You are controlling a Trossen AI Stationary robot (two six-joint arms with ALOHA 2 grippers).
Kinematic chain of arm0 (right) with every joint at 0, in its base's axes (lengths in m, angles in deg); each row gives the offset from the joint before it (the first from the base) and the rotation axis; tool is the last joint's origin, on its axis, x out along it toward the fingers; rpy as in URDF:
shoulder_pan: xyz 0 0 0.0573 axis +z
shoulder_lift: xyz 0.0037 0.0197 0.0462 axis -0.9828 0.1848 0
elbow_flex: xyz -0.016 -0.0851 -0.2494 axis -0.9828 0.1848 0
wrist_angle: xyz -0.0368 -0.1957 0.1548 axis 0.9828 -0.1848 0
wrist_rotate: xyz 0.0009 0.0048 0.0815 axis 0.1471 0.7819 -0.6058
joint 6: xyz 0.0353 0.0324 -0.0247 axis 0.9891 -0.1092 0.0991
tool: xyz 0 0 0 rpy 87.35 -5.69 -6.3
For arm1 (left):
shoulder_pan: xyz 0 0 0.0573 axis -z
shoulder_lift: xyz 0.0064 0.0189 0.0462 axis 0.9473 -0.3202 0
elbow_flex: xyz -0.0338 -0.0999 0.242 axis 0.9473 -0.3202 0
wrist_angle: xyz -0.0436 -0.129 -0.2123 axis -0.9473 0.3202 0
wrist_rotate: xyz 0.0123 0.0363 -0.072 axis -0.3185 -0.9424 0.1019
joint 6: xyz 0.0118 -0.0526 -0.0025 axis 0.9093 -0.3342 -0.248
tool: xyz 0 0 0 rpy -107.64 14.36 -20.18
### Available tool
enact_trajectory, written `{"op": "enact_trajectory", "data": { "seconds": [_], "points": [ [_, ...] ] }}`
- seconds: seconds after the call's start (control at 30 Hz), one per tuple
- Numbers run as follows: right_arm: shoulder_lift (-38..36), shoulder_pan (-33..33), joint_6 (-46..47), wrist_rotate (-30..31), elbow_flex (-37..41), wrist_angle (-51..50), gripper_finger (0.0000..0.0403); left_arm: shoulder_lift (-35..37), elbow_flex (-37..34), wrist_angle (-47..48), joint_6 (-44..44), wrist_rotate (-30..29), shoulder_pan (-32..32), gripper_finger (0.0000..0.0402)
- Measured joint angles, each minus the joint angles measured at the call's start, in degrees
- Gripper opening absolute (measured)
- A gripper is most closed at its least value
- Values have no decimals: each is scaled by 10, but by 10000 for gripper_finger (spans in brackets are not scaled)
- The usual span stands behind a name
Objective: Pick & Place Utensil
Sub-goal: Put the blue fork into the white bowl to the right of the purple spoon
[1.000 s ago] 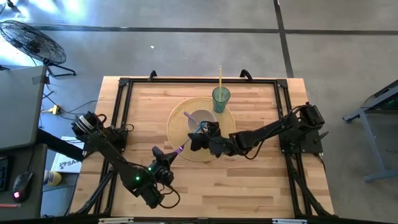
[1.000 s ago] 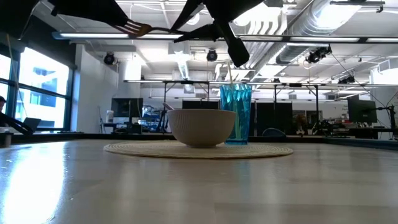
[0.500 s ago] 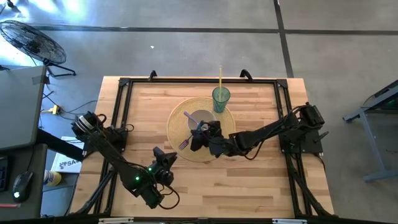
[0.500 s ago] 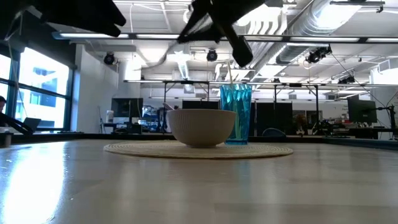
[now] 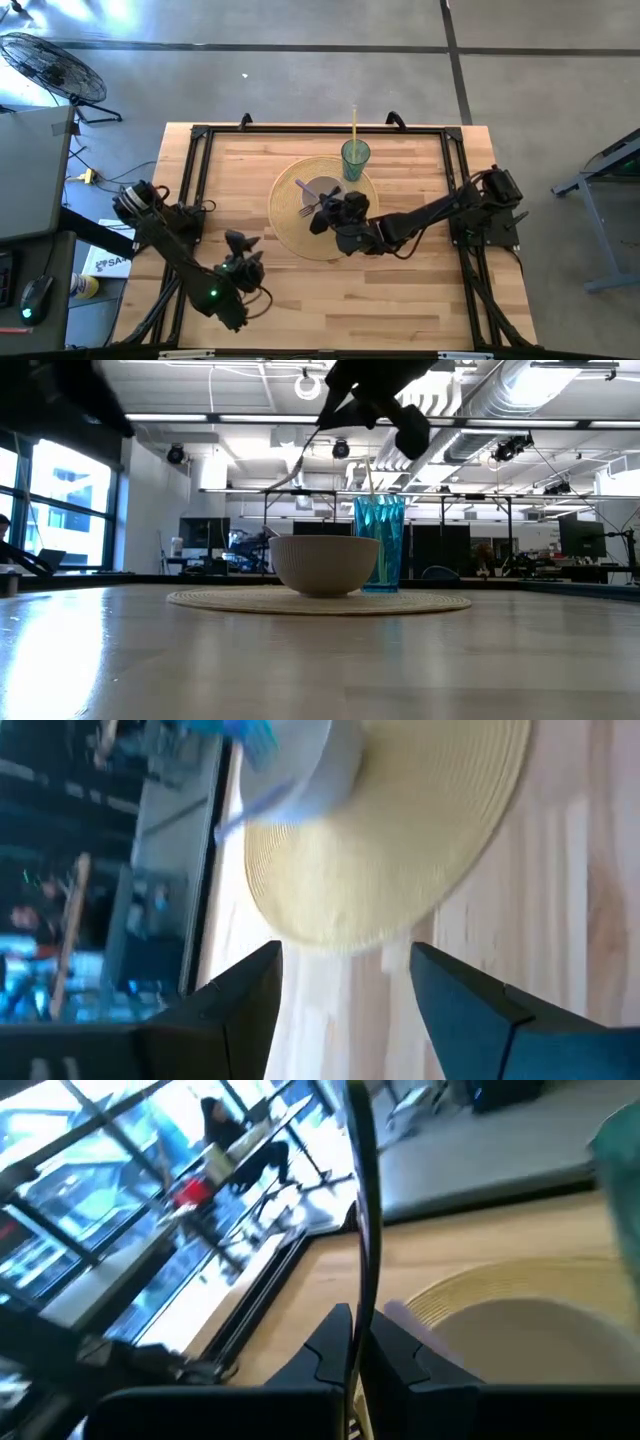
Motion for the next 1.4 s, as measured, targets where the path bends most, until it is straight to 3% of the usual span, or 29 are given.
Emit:
{"op": "enact_trajectory", "data": {
  "seconds": [0.17,0.4,0.7,1.07,1.4],
  "points": [
    [1,-8,4,31,0,-26,3,0,-38,27,-105,42,23,215],
    [4,-35,17,32,-1,-80,3,0,-89,-11,-172,83,35,215],
    [4,-60,52,-28,-1,-180,3,0,-101,-42,-177,90,35,215],
    [5,-78,124,-69,-1,-204,3,0,-101,-50,-177,79,34,215],
    [5,-79,168,-59,-1,-235,3,0,-101,-62,-179,104,34,215]
  ]
}}
